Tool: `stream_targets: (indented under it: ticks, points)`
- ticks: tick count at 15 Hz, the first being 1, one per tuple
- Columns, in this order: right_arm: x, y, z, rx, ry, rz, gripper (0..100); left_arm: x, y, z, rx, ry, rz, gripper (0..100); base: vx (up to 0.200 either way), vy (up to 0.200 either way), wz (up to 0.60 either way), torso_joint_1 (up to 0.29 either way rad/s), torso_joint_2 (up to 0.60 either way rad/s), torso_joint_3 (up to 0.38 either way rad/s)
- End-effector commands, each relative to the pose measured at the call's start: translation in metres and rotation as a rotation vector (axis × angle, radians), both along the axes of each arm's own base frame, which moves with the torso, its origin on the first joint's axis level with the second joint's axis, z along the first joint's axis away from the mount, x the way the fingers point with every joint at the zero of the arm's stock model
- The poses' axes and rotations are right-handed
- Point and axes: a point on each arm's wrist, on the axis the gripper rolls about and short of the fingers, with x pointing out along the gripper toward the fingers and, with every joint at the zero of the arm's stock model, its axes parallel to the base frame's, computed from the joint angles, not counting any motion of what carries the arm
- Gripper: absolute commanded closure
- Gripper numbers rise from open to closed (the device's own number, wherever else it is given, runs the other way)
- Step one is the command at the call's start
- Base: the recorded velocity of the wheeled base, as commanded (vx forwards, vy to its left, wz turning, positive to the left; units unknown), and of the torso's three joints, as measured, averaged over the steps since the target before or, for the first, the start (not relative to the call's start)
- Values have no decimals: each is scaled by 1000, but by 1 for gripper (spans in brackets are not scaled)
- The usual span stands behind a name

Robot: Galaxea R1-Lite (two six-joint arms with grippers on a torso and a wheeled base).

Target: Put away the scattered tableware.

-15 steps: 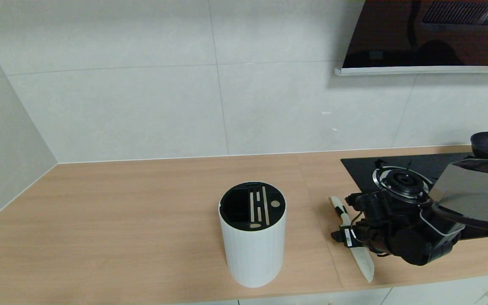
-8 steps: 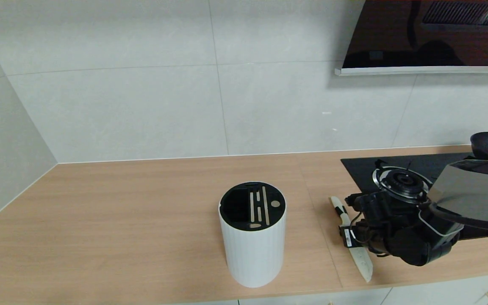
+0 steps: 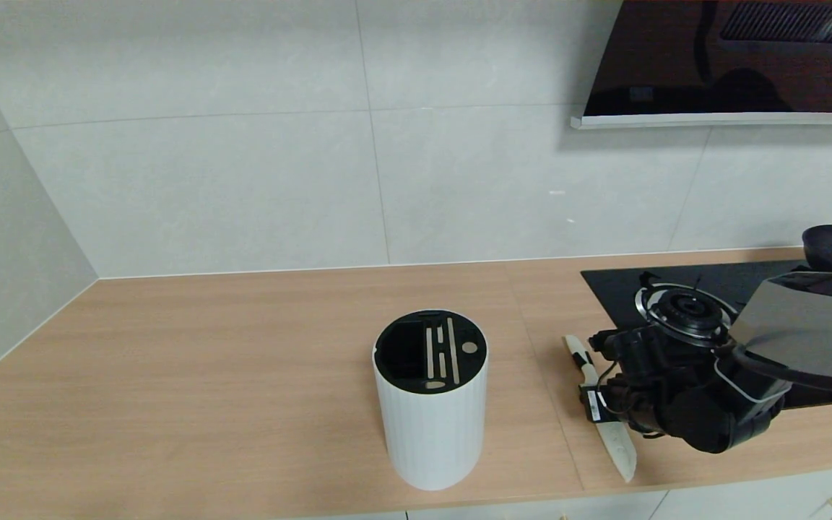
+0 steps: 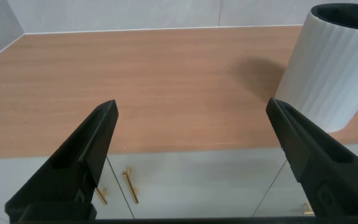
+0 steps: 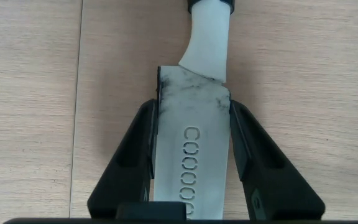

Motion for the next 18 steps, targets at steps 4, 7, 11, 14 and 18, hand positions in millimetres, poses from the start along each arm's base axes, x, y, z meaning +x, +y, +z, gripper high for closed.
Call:
stream_targets:
  ticks: [4,7,11,14,18]
  points:
    - [-15,-4,70,20,-174,-36,100,0,0,0,8,0,0,0,0,0,0,0,0,0]
    - [-30,-7,104,44,-245,-32,100,0,0,0,12,0,0,0,0,0,0,0,0,0]
    - [-41,-7,120,53,-284,-17,100,-3,0,19,19,-148,-3,0,0,0,0,0,0,0]
    - [-49,-6,143,69,-354,-2,100,-7,-2,36,27,-112,-115,0,0,0,0,0,0,0]
    - [-43,6,208,80,-501,51,100,50,-10,137,-13,166,-447,0,0,0,0,0,0,0]
